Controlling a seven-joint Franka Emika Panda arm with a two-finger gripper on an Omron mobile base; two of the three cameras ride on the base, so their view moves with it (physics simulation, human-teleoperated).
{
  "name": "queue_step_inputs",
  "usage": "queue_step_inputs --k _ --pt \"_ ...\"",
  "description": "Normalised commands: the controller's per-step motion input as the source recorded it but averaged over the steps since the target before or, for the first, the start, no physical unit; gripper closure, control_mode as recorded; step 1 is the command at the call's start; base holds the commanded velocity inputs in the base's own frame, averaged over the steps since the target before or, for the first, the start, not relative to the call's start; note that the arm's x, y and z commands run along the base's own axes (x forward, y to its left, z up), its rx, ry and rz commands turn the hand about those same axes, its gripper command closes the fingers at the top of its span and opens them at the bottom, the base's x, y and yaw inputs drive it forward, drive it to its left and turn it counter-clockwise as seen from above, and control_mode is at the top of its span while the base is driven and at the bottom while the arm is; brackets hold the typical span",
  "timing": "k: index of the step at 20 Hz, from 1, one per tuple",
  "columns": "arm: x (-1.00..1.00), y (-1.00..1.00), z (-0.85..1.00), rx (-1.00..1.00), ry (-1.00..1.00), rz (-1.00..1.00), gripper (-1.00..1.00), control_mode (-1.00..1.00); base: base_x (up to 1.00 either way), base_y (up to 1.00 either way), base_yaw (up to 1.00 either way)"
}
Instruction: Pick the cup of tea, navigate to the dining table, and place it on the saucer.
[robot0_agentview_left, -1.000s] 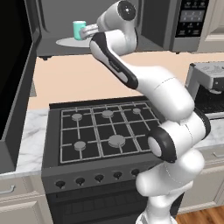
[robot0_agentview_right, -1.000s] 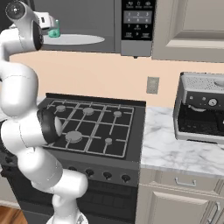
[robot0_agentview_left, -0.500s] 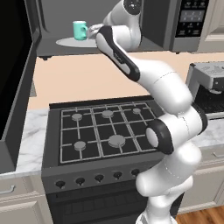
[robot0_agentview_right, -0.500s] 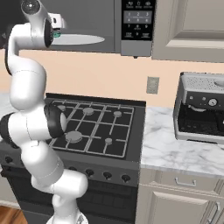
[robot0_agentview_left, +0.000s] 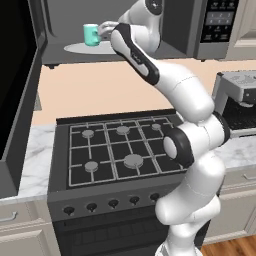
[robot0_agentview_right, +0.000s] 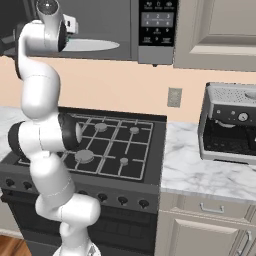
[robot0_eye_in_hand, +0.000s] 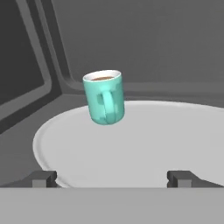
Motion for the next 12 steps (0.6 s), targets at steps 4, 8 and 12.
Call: queue_step_inputs --k 4,8,12 --pt "0.38 0.07 -0.10 0.05 0.00 0.00 -1.00 -1.00 0.00 0.00 0.00" --pt "0.13 0.16 0.00 0.03 0.00 0.00 -1.00 -1.00 0.00 0.00 0.00" --pt "0.00 0.23 0.00 0.00 0.00 0.00 -1.00 -1.00 0.00 0.00 0.00"
